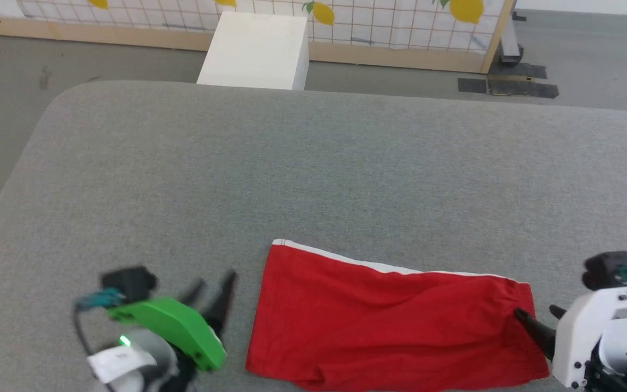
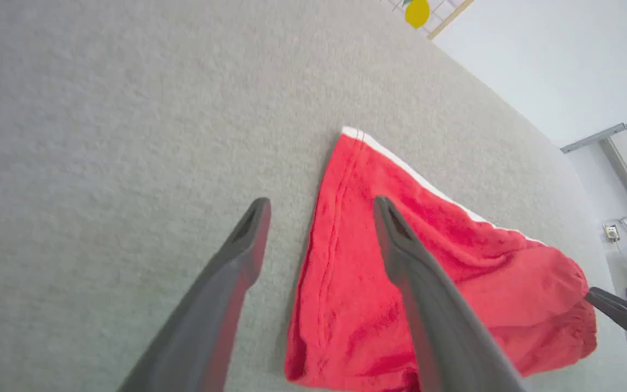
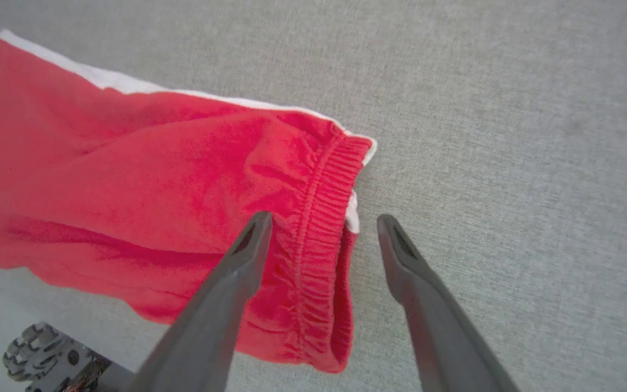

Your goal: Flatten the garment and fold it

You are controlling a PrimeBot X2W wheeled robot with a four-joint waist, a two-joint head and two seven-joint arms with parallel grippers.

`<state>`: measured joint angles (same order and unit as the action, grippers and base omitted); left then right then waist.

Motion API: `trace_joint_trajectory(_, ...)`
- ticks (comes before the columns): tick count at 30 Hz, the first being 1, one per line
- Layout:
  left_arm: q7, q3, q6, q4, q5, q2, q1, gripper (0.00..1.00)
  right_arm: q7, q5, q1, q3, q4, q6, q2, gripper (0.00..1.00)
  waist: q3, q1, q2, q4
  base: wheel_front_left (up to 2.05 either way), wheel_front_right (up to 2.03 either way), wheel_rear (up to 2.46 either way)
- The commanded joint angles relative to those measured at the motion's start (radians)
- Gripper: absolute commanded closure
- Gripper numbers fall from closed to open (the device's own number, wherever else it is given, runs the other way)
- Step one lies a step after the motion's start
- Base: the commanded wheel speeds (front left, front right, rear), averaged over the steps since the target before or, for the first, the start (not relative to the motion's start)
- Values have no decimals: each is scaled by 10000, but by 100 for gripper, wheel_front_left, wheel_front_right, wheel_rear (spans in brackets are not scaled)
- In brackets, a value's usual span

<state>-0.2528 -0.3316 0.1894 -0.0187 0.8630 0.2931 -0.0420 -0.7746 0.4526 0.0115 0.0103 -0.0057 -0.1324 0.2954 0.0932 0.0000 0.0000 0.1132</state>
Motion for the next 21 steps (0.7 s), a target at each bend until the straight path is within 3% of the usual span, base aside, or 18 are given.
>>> trace_joint_trajectory(1, 612, 229, -135, -134, -477, 272, -381, 0, 245, -197, -307, 438, -274, 17, -443, 0, -76, 0, 0, -122, 0, 0, 0)
trace_joint_trajectory(5, 2844, 683, -440, -50, -1876, 821, -851, 0, 617, -1015, -752, 1524, -970, 17, -1576, 0, -8, 0, 0, -308, 0, 0, 0)
trace_joint_trajectory(9, 4860, 828, -483, 403, -3333, 1079, -1036, 0, 686, -1623, -696, 1671, -1040, 17, -2025, 0, 116, 0, 0, -486, 0, 0, 0)
trace_joint_trajectory(12, 5122, 994, -470, 527, -4170, 1001, -1044, 0, 576, -1876, -423, 1428, -744, 17, -2119, 0, 208, 0, 0, -580, 0, 0, 0)
trace_joint_trajectory(16, 5140, 1536, -605, -74, -5109, 409, -850, 0, 326, -2209, 129, 1095, -97, 17, -2167, 0, 381, 0, 0, -588, 0, 0, 0)
trace_joint_trajectory(21, 5143, 2004, -1125, -229, -5642, -313, -544, 0, 20, -2549, 639, 770, 852, 17, -2206, 0, 547, 0, 0, -423, 0, 0, 0)
